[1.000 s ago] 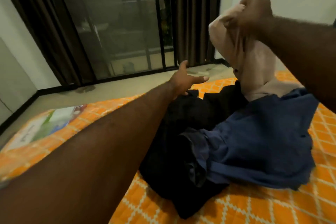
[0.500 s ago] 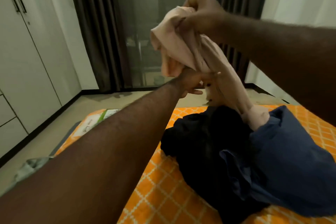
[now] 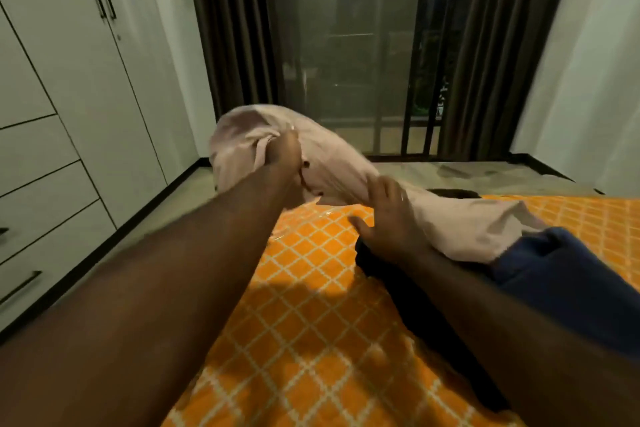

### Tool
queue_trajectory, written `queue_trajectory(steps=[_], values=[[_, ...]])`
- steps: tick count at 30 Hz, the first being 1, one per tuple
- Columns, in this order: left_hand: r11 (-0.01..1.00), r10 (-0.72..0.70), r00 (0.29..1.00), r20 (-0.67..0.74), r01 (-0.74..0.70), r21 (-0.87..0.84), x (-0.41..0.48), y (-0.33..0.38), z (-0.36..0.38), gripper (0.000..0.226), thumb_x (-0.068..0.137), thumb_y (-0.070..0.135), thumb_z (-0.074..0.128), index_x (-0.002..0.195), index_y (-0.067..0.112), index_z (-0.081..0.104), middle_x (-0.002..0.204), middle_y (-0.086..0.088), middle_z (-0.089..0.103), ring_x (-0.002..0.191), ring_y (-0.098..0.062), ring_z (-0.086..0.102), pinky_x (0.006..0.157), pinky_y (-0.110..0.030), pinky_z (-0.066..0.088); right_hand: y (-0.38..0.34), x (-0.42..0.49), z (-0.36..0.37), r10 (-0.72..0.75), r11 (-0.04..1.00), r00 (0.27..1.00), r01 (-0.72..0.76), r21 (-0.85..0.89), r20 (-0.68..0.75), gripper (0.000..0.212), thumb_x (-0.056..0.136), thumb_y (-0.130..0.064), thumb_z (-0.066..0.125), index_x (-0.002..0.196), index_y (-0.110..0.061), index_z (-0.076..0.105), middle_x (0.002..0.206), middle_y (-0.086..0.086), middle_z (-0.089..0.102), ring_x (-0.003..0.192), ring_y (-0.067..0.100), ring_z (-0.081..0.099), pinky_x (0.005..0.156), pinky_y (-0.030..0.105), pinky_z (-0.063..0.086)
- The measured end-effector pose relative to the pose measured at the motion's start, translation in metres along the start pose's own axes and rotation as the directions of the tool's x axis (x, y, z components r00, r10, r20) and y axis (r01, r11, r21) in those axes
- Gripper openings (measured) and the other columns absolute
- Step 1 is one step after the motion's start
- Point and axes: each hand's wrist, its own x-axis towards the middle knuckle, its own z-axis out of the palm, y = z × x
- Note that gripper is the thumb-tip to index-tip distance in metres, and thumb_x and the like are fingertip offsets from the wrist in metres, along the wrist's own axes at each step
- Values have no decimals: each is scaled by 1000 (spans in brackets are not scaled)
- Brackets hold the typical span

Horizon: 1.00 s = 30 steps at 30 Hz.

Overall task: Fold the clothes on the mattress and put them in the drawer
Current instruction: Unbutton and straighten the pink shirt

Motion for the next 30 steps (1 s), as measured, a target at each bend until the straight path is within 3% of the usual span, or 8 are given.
queue_trajectory(steps=[3, 7, 9, 13, 19, 24, 27, 30], values=[[918, -125, 991, 49, 96, 384, -23, -23, -28, 14, 94, 23, 61, 84, 13, 61, 84, -9, 65, 69, -22, 64, 64, -33, 53, 34, -83, 46, 20, 976, 994, 5, -217, 112, 72, 87, -33, 70, 150, -24, 36, 149, 14, 42, 133, 37, 44, 102, 56, 46], [130, -381, 906, 186, -147, 981, -41, -77, -31, 38, 96, 26, 58, 130, 9, 61, 127, -13, 65, 104, -28, 68, 82, -36, 56, 69, -108, 49, 312, 891, 945, -257, -376, 94, 86, 90, -63, 62, 160, -41, 17, 166, 17, 18, 154, 39, 14, 119, 54, 27], [-37, -397, 905, 149, -178, 983, -38, -94, -29, 45, 105, 28, 47, 144, 7, 46, 144, -12, 51, 118, -26, 55, 98, -36, 44, 69, -101, 40, 456, 839, 890, -428, -335, 6, 84, 91, -61, 62, 159, -41, 17, 169, 13, 3, 156, 34, 1, 121, 52, 24], [-53, -172, 964, 204, -216, 975, -30, -106, -29, 61, 101, 55, 44, 144, 12, 49, 142, -14, 55, 126, -31, 55, 100, -38, 47, 59, -79, 37, 690, 724, 720, -686, 72, -78, 53, 98, -38, 59, 146, -19, 48, 159, 14, 35, 143, 36, 37, 114, 47, 33], [140, 203, 957, 209, -240, 961, -15, -93, -36, 76, 90, 71, 52, 144, 19, 45, 142, -16, 52, 126, -36, 54, 97, -45, 50, 19, -49, 35, 431, 850, 902, -418, 319, 34, 44, 87, -4, 59, 126, -20, 69, 128, 7, 64, 122, 25, 58, 103, 30, 45], [496, 353, 915, 196, -360, 790, -24, -76, -14, 54, 98, 61, 48, 120, 13, 61, 121, -14, 66, 109, -31, 61, 85, -38, 48, -42, -55, 32, 167, 603, 938, -340, 722, 302, 40, 103, -12, 52, 142, -19, 55, 137, -9, 56, 123, 10, 54, 110, 20, 43], [456, 370, 909, 191, -357, 815, -31, -74, -9, 49, 96, 54, 58, 124, 13, 58, 122, -14, 64, 109, -30, 61, 87, -37, 50, -49, -70, 46, -196, 781, 706, -308, 544, 681, 73, 98, -2, 55, 157, -41, 34, 140, 10, 58, 117, 34, 64, 101, 48, 54], [272, 308, 891, 333, -418, 867, -41, -84, -2, 49, 93, 43, 68, 131, 16, 53, 128, -14, 59, 111, -28, 59, 80, -33, 46, -55, -75, 51, -250, 968, 398, 102, 228, 883, 81, 101, -16, 62, 164, -26, 13, 151, 12, 46, 132, 29, 52, 101, 23, 39]])
